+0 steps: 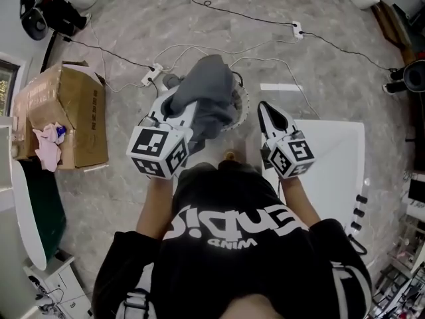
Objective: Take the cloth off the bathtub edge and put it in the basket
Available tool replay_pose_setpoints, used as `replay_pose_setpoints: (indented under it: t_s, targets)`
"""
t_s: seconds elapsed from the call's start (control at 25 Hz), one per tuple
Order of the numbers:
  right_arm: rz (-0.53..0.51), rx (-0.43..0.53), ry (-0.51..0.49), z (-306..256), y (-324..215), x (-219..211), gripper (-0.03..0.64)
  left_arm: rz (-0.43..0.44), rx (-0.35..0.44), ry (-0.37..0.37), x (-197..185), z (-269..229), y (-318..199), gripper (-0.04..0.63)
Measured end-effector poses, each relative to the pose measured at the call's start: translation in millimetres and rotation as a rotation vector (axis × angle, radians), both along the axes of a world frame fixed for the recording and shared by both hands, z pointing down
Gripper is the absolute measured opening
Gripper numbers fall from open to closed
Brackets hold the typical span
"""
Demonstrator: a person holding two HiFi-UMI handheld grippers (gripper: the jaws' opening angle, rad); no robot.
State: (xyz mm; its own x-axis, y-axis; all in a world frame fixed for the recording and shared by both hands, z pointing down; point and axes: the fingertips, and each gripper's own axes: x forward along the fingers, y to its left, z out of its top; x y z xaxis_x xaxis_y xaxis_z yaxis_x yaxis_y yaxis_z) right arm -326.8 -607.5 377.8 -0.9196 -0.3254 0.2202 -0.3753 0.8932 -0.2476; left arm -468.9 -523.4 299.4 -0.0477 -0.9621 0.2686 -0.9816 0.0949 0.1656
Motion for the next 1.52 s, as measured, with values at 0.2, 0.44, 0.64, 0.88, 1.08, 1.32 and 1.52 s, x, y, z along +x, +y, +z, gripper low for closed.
replay_pose_setpoints:
  t_s: [0.2,0.44,0.64,0.88,1.08,1.32,1.52]
  targets:
    - [-0.010,-0.013,0.011,3.9,-11.5,-20.4,0.014,0.004,-0.001,-0.003,-19.2,-0.3,-23.6,0.061]
    - [0.037,-0.035,-0.003,4.6,-23.9,-32.4,0.014,0.041,-0.017,-0.017,-32.8,-0.6,-46.1,0.061]
    - [0.076,-0.049,-0.008,9.8,-30.8,-38.8,0.014,0.075,-0.034,-0.013,-39.6,7.4,-57.9,0.061]
    - [0.132,-0.079,0.020,24.7,-42.9,-25.8,0.014,0.100,-0.071,0.025,-39.1,37.3,-74.4,0.061]
    - [0.144,-0.101,0.047,62.1,-53.0,-24.1,0.014,0.116,-0.115,0.066,-43.8,101.6,-95.8,0.061]
    - [0.149,-0.192,0.078,149.8,-50.9,-38.9,0.014,0.103,-0.184,0.156,-48.5,215.4,-114.3,0.061]
    - [0.168,-0.251,0.094,220.9,-50.1,-43.2,0.014,0.088,-0.229,0.182,-46.8,298.3,-120.6,0.061]
